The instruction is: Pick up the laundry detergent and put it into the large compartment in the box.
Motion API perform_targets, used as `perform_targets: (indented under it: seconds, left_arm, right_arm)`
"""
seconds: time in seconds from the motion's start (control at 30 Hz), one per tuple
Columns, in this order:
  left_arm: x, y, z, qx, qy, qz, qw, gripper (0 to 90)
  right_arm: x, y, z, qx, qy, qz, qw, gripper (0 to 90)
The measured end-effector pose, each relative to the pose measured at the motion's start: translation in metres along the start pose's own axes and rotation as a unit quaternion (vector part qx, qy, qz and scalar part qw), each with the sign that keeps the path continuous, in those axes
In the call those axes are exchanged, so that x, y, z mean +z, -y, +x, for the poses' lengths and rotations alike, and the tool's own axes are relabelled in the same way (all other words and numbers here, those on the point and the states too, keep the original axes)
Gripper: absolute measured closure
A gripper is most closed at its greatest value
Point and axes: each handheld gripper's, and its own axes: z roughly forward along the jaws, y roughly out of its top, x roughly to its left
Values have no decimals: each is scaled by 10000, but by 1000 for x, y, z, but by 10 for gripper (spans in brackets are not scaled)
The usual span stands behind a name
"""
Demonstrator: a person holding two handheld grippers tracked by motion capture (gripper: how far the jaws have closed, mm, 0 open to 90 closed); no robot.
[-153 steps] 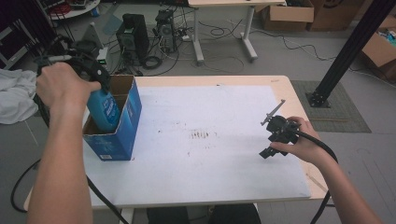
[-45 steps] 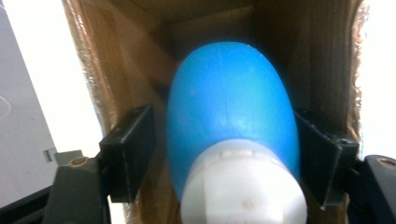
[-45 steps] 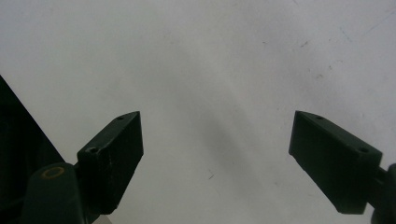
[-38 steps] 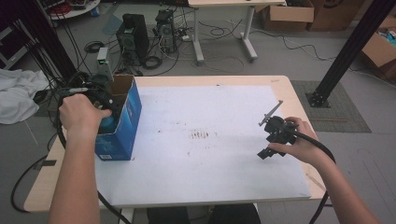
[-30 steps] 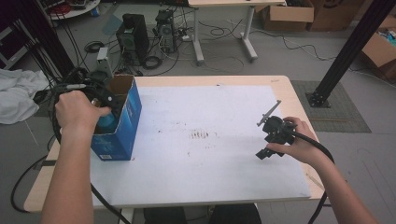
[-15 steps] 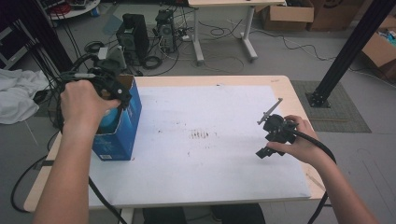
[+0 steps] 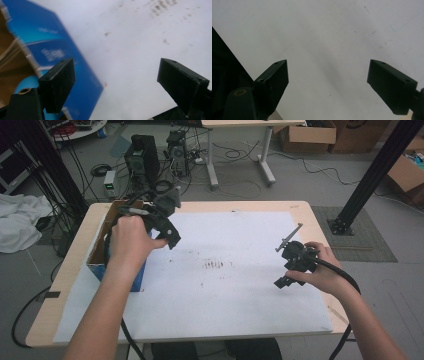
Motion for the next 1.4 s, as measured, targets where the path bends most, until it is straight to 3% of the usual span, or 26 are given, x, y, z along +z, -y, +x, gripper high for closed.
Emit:
perform_targets:
  seconds: [0.2,0.27,0.4,0.5,0.67,1.4]
  left_arm:
    - [12,-10,-26,327,31,-18,9995,155]
    - [16,-11,-34,463,113,-26,9989,155]
    - [24,-15,-51,720,80,11,9974,153]
    - [29,-18,-60,784,232,-54,9966,154]
    - [35,-21,-70,913,229,-41,9956,154]
    - [35,-22,-75,971,88,-54,9952,152]
  right_arm:
    - [0,-1,-1,18,-3,18,10000,172]
    - [0,-1,-1,36,-6,25,10000,171]
    - [0,-2,-2,42,1,32,10000,171]
    - [0,-2,-3,38,2,9,10000,171]
    - [-2,0,-2,42,11,6,10000,170]
    - [-4,5,-2,107,25,-21,9999,170]
